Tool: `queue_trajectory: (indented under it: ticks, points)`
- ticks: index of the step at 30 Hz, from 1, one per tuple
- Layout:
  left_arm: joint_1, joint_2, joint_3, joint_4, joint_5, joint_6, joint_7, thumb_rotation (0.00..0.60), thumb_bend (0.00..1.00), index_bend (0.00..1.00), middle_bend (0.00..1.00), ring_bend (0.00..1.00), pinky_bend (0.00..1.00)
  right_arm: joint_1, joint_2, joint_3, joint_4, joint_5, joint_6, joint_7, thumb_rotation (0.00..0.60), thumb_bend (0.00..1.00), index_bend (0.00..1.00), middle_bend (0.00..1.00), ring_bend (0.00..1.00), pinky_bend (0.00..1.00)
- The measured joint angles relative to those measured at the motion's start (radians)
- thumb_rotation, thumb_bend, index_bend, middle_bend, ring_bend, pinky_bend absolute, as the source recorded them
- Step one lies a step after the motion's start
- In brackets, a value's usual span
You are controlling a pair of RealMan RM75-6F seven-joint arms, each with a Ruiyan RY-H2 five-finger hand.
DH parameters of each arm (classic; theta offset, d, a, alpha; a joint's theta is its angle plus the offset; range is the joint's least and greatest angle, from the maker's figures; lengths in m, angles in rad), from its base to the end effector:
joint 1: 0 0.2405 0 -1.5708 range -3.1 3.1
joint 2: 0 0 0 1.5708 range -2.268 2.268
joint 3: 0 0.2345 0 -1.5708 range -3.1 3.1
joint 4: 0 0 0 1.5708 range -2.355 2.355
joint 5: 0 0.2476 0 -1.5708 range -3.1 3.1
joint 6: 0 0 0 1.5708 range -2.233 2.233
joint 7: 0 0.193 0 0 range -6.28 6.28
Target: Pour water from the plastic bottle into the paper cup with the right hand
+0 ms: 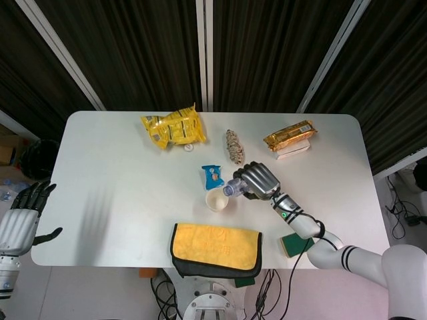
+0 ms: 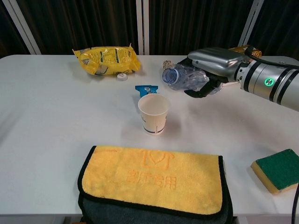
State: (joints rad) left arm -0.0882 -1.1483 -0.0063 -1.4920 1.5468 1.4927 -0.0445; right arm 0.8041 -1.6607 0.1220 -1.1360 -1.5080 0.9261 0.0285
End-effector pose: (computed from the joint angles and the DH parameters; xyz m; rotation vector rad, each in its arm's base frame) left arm -0.3252 0.2235 0.1096 -1.4536 -0.8727 -0.8732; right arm -0.1163 -0.3982 -0.0984 2.0747 -0.7756 1.0429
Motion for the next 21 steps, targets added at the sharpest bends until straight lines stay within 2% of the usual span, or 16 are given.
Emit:
queue_trajectory:
  ticks: [9,21]
  points:
    - [0.000,0.001,-0.001,0.001,-0.002,-0.001,-0.003,0.600,0.09,0.09,0.06,0.00,0.12,0.021,-0.007,0.001,-0.003,0.021,-0.020,-0.141,0.600,0.50,0.88,0.64,0.49,0.50]
    - [0.002,0.001,-0.002,0.006,-0.004,0.000,-0.009,0.600,0.09,0.09,0.06,0.00,0.12,0.043,-0.020,-0.007,0.008,0.025,-0.030,-0.235,0.600,0.50,0.88,0.64,0.49,0.50]
